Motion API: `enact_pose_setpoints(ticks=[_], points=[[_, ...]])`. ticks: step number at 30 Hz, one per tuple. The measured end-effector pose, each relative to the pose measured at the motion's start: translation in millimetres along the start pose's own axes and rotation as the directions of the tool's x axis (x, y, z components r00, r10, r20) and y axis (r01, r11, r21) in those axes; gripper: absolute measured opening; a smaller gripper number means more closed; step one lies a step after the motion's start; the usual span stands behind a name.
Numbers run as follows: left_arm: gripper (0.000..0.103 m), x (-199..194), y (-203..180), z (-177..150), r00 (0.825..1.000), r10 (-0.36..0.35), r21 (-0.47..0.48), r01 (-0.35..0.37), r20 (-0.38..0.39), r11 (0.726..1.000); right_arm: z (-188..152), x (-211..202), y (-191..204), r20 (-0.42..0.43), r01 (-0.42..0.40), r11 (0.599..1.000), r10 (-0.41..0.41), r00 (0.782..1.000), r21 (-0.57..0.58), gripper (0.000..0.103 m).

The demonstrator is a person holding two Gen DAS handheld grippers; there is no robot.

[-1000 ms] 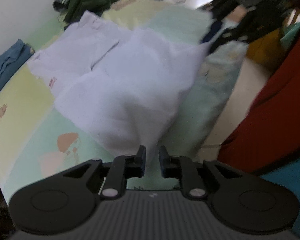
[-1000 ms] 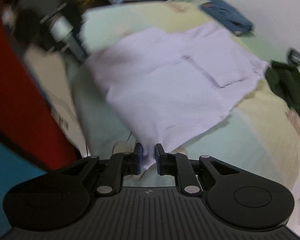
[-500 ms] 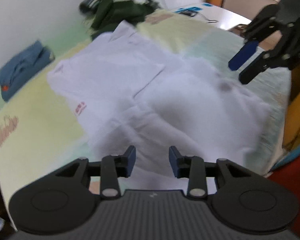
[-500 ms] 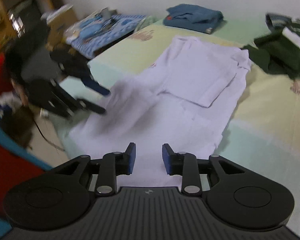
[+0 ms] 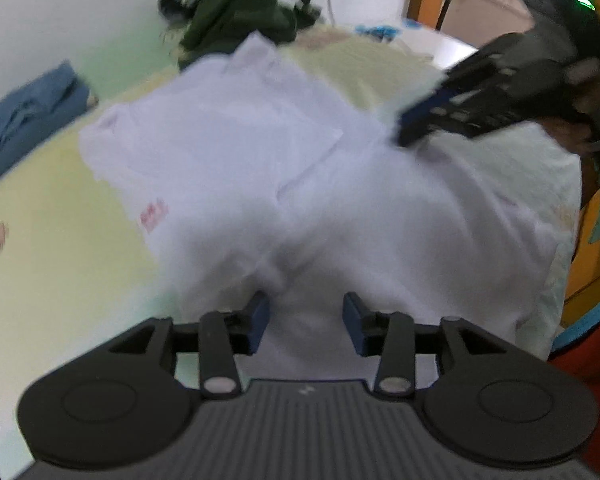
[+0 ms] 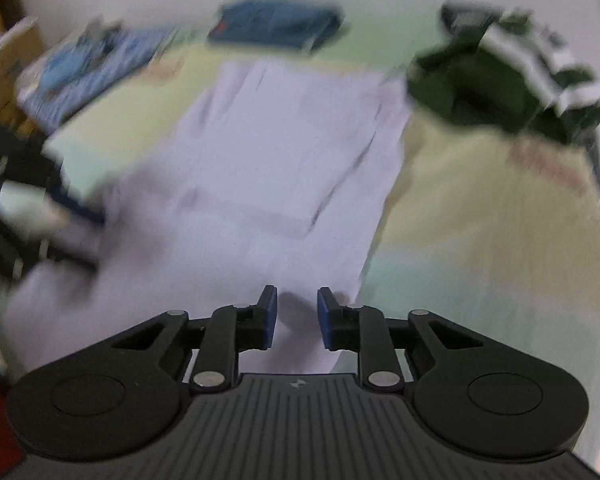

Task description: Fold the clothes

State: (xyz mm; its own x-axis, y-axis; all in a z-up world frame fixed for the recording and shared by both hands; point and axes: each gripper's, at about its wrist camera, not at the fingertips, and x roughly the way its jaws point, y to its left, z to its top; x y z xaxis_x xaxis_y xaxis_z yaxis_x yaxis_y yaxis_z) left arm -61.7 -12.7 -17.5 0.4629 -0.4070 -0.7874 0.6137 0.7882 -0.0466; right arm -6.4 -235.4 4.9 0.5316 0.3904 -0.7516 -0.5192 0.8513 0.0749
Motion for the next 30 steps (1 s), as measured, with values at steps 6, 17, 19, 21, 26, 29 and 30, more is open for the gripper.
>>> enact_pose_setpoints(ticks=[6, 17, 19, 21, 26, 29, 30], points=[[0.056, 17.6, 35.3, 22.2, 0.999, 0.011, -0.062, -0.009, 0.038, 0.998, 27.3, 40.9, -21.9, -0.028, 0.031, 0.992, -0.027, 0.999, 0.12, 0.031], [0.045, 51.2, 112.2, 49.0, 0.989, 0.138, -0.314, -0.116, 0.046, 0.942, 51.4, 75.2, -74.6, -0.027, 0.064, 0.981, -0.06, 0.998, 0.184, 0.029], [0.047, 55.1, 120.8, 52.0, 0.985, 0.164, -0.325, -0.139, 0.05, 0.935, 56.3, 73.4, -82.6, 0.004, 0.052, 0.975, -0.055, 0.999, 0.214, 0.03], [0.05, 60.0, 129.5, 56.8, 0.982, 0.179, -0.327, -0.151, 0.055, 0.933, 64.2, 74.7, -85.8, 0.03, 0.003, 0.972, -0.01, 1.0, 0.235, 0.033], [0.052, 71.4, 153.7, 73.6, 0.975, 0.215, -0.33, -0.185, 0.056, 0.926, 88.3, 94.7, -93.8, 0.052, -0.02, 0.959, 0.006, 0.999, 0.283, 0.037], [0.055, 78.0, 164.8, 80.7, 0.972, 0.228, -0.323, -0.198, 0.057, 0.925, 99.0, 109.7, -101.3, 0.048, -0.059, 0.951, 0.046, 0.998, 0.304, 0.021], [0.056, 79.7, 168.3, 82.3, 0.972, 0.229, -0.324, -0.199, 0.058, 0.925, 99.8, 110.5, -102.5, 0.048, -0.065, 0.95, 0.053, 0.997, 0.307, 0.016]])
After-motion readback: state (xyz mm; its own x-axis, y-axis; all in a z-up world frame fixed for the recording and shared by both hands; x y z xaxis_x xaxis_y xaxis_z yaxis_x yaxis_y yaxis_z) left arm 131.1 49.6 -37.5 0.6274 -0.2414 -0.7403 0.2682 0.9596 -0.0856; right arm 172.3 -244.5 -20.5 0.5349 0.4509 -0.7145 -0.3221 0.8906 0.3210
